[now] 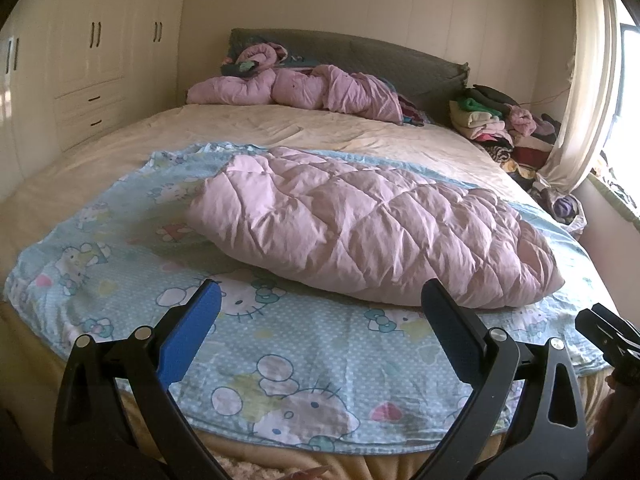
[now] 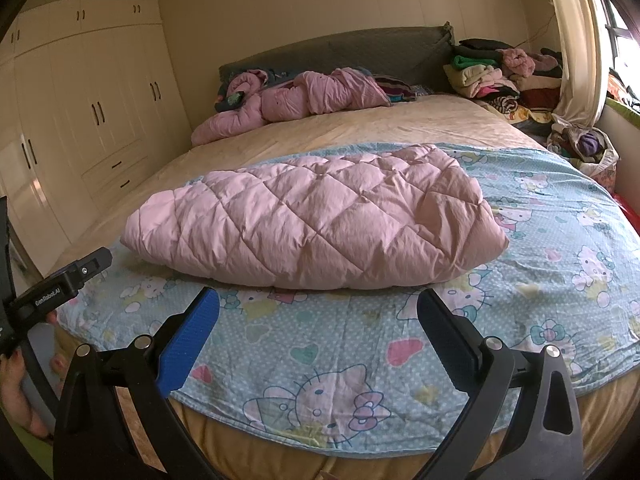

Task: Fold large clothes

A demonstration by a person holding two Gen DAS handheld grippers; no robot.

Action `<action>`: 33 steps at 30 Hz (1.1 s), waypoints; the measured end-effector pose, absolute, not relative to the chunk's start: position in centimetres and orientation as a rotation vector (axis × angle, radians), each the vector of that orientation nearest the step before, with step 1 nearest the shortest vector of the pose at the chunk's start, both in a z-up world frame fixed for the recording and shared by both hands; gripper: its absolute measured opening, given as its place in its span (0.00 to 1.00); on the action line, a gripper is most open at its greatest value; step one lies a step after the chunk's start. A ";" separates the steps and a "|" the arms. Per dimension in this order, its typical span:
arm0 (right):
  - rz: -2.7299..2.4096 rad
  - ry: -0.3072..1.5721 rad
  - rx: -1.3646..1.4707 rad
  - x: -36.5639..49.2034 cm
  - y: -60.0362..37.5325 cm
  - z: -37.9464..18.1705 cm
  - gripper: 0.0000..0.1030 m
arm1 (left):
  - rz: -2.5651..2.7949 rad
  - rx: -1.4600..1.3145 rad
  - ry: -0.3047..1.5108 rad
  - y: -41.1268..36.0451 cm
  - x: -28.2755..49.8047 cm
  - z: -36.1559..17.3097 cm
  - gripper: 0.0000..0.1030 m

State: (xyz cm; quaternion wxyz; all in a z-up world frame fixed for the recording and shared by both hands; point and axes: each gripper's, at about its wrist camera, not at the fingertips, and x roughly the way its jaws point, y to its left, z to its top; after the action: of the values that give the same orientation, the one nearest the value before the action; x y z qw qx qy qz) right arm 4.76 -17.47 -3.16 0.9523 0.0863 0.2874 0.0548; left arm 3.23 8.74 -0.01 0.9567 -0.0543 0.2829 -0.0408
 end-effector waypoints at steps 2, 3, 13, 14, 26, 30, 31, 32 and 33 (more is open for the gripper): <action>0.112 0.584 0.178 4.8 -17.5 -3.2 0.96 | -0.080 -0.108 0.574 8.8 3.2 0.1 0.91; 0.112 0.584 0.177 4.8 -17.5 -3.2 0.96 | -0.078 -0.108 0.574 8.9 3.2 0.1 0.91; 0.112 0.585 0.176 4.8 -17.4 -3.2 0.96 | -0.070 -0.104 0.574 9.2 3.2 0.2 0.91; 0.112 0.585 0.175 4.8 -17.4 -3.2 0.96 | -0.069 -0.104 0.573 9.0 3.2 0.2 0.91; 0.110 0.585 0.174 4.8 -17.3 -3.3 0.96 | -0.057 -0.097 0.576 9.3 3.2 0.0 0.91; 0.110 0.592 0.176 4.7 -17.4 -3.5 0.96 | -0.043 -0.080 0.580 9.3 3.2 -0.1 0.91; 0.110 0.596 0.173 4.7 -17.4 -3.5 0.96 | -0.040 -0.077 0.582 9.2 3.3 -0.2 0.91; 0.111 0.597 0.171 4.6 -17.4 -3.6 0.96 | -0.036 -0.074 0.585 9.4 3.3 -0.2 0.91; 0.110 0.597 0.171 4.7 -17.4 -3.6 0.96 | -0.033 -0.070 0.589 9.3 3.2 -0.4 0.91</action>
State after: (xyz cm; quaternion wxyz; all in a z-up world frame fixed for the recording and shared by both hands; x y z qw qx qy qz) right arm 4.66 -17.38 -3.56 0.9507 0.0840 0.2937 0.0541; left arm 3.24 9.30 -0.36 0.9562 -0.0343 0.2903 -0.0163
